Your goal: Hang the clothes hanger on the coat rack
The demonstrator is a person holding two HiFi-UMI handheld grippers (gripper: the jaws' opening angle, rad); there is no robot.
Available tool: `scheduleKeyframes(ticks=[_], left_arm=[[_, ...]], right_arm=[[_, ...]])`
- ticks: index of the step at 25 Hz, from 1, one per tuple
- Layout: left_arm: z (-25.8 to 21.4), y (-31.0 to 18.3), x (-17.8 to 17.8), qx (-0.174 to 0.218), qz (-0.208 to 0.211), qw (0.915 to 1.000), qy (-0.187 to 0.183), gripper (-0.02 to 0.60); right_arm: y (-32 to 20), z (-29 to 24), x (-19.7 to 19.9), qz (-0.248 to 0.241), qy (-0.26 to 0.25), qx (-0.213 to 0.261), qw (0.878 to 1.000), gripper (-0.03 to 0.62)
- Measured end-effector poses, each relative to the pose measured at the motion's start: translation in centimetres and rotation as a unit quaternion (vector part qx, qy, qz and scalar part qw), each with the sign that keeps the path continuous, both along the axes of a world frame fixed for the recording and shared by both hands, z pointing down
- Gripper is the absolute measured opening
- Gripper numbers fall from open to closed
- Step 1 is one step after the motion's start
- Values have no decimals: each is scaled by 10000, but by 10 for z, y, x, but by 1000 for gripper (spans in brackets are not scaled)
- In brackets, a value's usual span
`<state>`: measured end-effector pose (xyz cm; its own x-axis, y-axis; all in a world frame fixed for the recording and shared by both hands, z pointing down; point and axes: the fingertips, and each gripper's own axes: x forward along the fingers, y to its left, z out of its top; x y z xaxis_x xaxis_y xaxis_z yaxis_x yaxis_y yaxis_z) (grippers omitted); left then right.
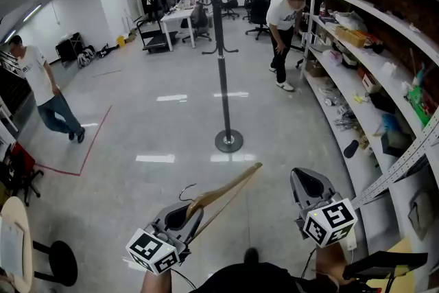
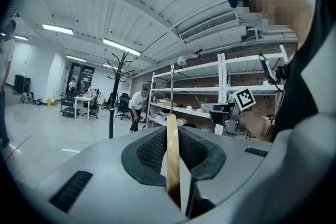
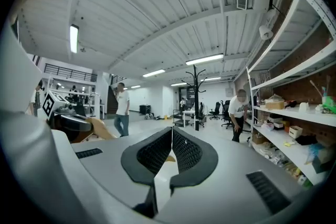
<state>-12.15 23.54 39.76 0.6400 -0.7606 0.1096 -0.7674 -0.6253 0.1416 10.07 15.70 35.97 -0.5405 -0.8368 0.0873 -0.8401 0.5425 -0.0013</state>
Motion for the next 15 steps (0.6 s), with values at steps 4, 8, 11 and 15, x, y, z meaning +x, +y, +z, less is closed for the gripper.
scheduleKeyframes(ticks=[4,8,11,15], left_arm=[[-4,-58,16,14,32,10000,48,52],[-5,-100,21,-44,103,9999,-19,52],[-2,-146,13,-52,148,9999,-53,52],[6,-225,-10,-51,311,9995,10,52]], right_arm=[[-58,4,16,50,-29,-52,10000,8],[-100,8,15,54,-25,-96,9999,8],[-144,12,6,95,48,-104,9999,8],[-215,13,-19,247,99,-130,9996,8]])
